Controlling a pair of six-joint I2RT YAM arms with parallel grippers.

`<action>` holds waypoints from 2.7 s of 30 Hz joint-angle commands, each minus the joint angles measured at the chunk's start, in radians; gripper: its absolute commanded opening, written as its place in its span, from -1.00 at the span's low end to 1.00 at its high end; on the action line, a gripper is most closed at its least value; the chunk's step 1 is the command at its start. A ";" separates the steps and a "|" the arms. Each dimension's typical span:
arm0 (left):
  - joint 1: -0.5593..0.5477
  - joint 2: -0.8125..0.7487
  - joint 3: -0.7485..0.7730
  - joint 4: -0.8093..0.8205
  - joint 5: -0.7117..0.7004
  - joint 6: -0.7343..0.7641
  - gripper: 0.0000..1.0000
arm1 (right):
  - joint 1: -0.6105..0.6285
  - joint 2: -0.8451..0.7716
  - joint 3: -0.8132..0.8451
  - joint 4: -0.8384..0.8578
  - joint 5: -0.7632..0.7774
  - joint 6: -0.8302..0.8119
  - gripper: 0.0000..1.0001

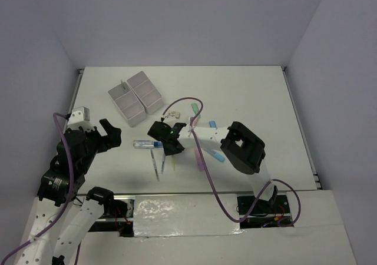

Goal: Sort the stationery into containers
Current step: Pick up the pen from the center of the board, then place the pen in the storage box.

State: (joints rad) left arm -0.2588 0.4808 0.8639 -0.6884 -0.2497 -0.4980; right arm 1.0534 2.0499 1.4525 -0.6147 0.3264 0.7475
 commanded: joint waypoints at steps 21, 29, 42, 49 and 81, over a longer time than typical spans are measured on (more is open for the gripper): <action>0.001 0.082 -0.112 0.162 0.298 -0.135 0.99 | 0.019 -0.132 -0.264 -0.040 -0.078 -0.089 -0.99; -0.017 0.145 -0.433 0.780 0.656 -0.375 0.99 | -0.016 -0.312 -0.247 -0.025 -0.015 -0.125 -1.00; -0.120 0.272 -0.506 1.092 0.682 -0.499 0.99 | 0.006 -0.683 -0.357 0.236 -0.179 -0.189 -1.00; -0.152 0.334 -0.506 1.173 0.661 -0.543 0.96 | 0.026 -0.734 -0.382 0.360 -0.276 -0.223 -0.99; -0.103 0.564 0.050 0.668 -0.456 0.012 -1.00 | 0.010 -0.973 -0.576 0.343 -0.136 -0.200 0.83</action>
State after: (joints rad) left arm -0.4091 0.9886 0.8795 -0.0193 -0.3782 -0.5846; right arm 1.0683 1.1255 0.9016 -0.2836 0.1570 0.5411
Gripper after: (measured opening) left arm 0.243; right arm 0.912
